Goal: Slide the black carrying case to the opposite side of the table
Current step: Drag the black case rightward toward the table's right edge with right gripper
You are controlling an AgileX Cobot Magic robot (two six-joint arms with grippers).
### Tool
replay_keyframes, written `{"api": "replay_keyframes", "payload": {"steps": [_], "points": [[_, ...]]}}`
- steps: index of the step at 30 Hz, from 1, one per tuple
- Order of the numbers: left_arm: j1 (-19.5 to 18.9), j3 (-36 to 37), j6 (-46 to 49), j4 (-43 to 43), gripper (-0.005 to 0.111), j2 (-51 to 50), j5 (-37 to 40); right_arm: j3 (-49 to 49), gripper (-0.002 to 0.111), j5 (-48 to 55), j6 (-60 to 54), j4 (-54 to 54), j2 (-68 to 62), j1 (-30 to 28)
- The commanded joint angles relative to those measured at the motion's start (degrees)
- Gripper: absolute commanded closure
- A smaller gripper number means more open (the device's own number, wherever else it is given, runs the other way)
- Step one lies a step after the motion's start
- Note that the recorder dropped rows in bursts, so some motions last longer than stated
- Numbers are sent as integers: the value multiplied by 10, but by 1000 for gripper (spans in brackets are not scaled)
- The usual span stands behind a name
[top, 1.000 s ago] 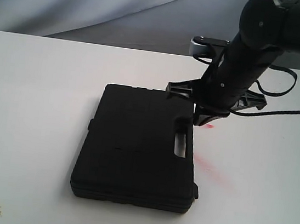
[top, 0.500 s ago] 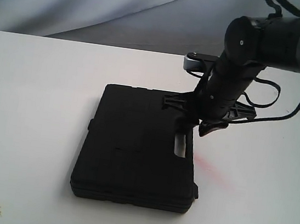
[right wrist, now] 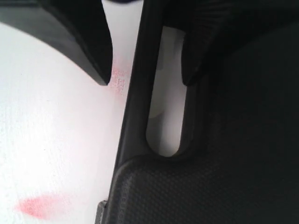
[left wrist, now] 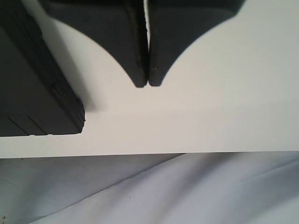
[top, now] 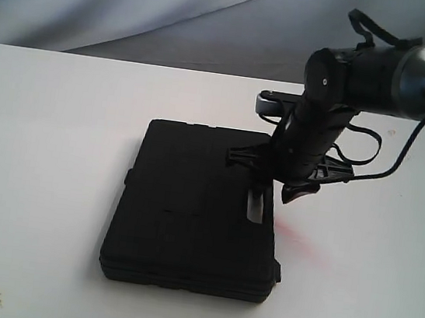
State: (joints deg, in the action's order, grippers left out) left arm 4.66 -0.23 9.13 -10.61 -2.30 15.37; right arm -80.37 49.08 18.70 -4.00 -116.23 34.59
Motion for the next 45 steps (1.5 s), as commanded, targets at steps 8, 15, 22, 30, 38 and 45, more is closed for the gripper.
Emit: {"api": "replay_keyframes", "payload": {"steps": [8, 15, 22, 30, 38, 45], "points": [[-1, 2, 0, -5, 107, 1, -1, 0, 65, -13, 2, 15, -26, 2], [-1, 2, 0, -5, 107, 1, -1, 0, 69, -17, 2, 15, -30, 2], [-1, 2, 0, -5, 107, 1, -1, 0, 69, -17, 6, 15, -33, 2], [-1, 2, 0, -5, 107, 1, -1, 0, 69, -17, 6, 15, -33, 2], [-1, 2, 0, -5, 107, 1, -1, 0, 70, -17, 6, 15, -33, 2], [-1, 2, 0, -5, 107, 1, -1, 0, 73, -19, 6, 15, -33, 2]]}}
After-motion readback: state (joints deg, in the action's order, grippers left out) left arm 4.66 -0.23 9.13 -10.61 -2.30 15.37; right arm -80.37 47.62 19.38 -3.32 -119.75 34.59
